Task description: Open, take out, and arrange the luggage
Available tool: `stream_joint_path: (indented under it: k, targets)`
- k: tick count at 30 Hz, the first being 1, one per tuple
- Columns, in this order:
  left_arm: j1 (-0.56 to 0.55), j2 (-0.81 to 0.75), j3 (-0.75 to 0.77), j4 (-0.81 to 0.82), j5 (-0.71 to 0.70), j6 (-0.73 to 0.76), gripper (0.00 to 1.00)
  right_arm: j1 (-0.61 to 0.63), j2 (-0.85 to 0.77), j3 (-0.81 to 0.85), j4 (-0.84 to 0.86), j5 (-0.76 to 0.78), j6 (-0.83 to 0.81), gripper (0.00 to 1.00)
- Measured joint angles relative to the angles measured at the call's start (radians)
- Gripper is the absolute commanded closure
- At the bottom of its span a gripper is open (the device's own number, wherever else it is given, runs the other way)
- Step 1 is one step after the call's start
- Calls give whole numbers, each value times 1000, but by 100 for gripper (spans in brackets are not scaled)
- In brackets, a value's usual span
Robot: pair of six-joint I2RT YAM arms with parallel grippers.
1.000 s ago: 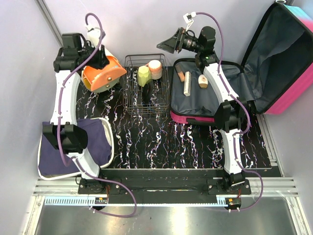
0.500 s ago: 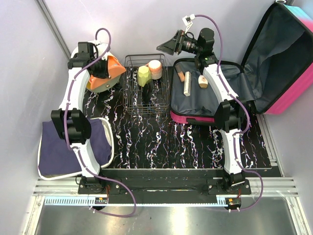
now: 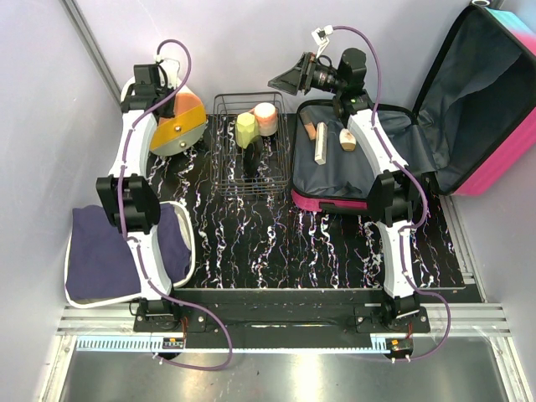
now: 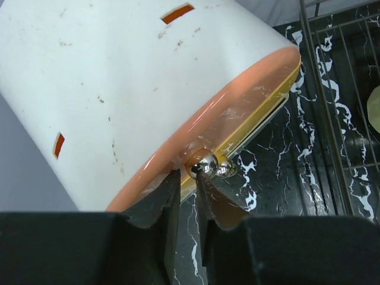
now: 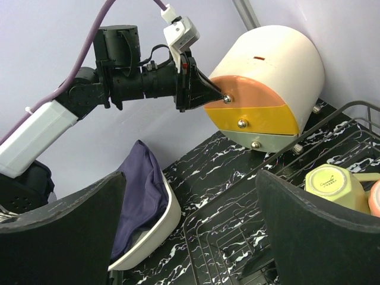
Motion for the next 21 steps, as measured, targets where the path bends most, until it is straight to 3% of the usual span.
stream_joint_path:
  k: [3,6,10,13,17,19,21]
  targets:
    - [5,14,19,15,10,3,66,0,0,0,-11,0,-6,0]
    - [7,10,3,45,82,6,48,0,0,0,-20,0,-17,0]
    - [11,-72,-156,104,239,55,28,0,-8,-18,-26,6,-36,0]
    - [15,-169,-285,98,338,143,31,0,-28,-58,-26,14,-48,0]
    - [28,-239,-302,34,415,274,41,0,-41,-80,-26,16,-58,0]
    - [46,-239,-277,17,433,254,50,0,-45,-84,-26,16,-64,0]
    - [78,-231,-259,11,435,169,50,0,-47,-85,-26,16,-70,0]
